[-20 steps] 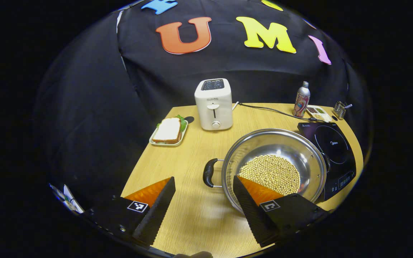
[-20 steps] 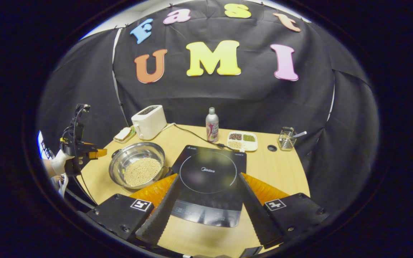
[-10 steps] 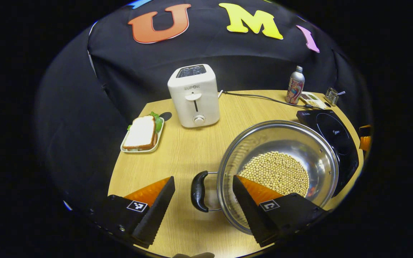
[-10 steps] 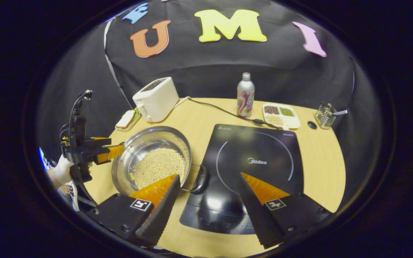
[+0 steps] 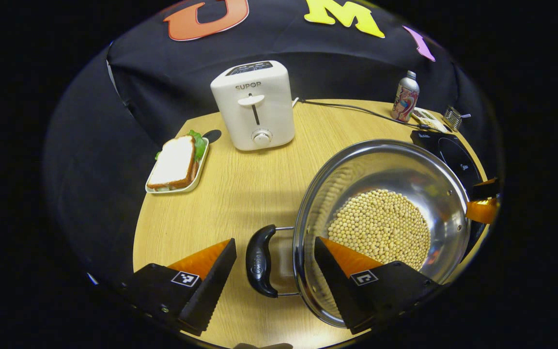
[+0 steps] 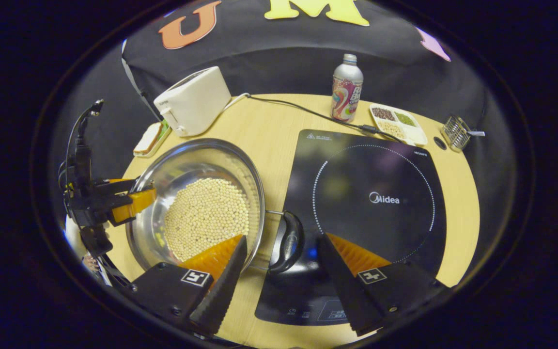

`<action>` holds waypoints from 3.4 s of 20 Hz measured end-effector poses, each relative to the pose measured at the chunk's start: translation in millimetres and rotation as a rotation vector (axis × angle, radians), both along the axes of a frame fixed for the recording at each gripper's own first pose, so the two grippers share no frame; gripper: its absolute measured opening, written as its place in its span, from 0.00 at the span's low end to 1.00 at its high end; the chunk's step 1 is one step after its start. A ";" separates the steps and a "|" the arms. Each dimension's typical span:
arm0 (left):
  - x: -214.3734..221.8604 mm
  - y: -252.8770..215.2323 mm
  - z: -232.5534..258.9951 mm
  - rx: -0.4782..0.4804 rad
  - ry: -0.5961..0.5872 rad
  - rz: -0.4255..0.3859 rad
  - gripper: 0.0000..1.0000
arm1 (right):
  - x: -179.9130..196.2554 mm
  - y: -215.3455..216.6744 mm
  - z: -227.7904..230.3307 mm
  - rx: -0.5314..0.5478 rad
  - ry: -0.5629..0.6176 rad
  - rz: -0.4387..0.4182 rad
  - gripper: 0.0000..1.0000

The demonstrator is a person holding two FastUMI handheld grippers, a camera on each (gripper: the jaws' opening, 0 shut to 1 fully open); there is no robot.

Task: First push the handle of the pot to place it horizontally, then grasp the pot with both hands and set it on the induction cooktop.

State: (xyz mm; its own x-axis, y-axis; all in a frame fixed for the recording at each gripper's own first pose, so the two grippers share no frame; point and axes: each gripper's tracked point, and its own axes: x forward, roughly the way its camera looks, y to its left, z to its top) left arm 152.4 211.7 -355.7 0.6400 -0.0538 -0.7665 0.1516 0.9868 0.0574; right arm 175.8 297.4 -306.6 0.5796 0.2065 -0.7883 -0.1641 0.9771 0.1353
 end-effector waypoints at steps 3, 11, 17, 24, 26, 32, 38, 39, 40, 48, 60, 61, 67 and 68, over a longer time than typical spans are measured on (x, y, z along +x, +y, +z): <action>0.0 -2.9 -7.0 -0.024 0.031 -0.008 0.94 | -0.7 1.8 -12.1 -0.009 0.055 -0.014 0.89; -3.0 -10.5 -12.0 -0.074 0.135 -0.035 0.75 | 8.5 3.8 -14.8 -0.061 0.104 -0.019 0.85; -15.1 -18.3 -13.0 -0.202 0.273 0.001 0.65 | 13.8 3.8 -14.1 -0.051 0.174 -0.047 0.65; -14.5 -18.0 -0.7 -0.176 0.204 -0.002 0.57 | 14.4 1.9 -5.2 0.009 0.132 -0.053 0.57; -17.1 -15.1 7.3 -0.182 0.190 0.005 0.57 | 16.6 0.2 7.8 -0.002 0.085 -0.023 0.54; -23.5 -22.5 40.4 -0.170 0.157 0.004 0.57 | 13.4 -8.5 29.6 0.022 0.050 -0.011 0.54; -19.1 -50.3 61.2 -0.180 0.138 -0.019 0.57 | 13.3 -39.6 52.6 0.013 -0.002 -0.020 0.57; -17.8 -56.9 63.9 -0.183 0.134 -0.023 0.57 | 13.8 -46.8 55.2 0.011 -0.008 -0.023 0.54; -16.8 -63.7 66.1 -0.185 0.131 -0.027 0.57 | 14.1 -53.4 58.2 0.012 -0.012 -0.029 0.57; -19.5 -117.9 79.8 -0.175 0.119 -0.058 0.57 | 4.5 -116.4 63.7 0.023 -0.008 -0.063 0.53; -22.5 -220.1 85.9 -0.172 0.120 -0.075 0.57 | 3.5 -221.2 61.6 0.021 -0.002 -0.085 0.54; -23.0 -227.0 85.8 -0.171 0.120 -0.073 0.57 | 4.0 -229.4 59.9 0.019 0.001 -0.084 0.54; -20.0 -265.7 76.9 -0.177 0.129 -0.057 0.57 | 16.9 -266.4 52.6 0.005 0.004 -0.082 0.53; -18.6 -268.7 75.5 -0.175 0.132 -0.055 0.57 | 18.2 -269.6 49.9 0.006 0.008 -0.082 0.54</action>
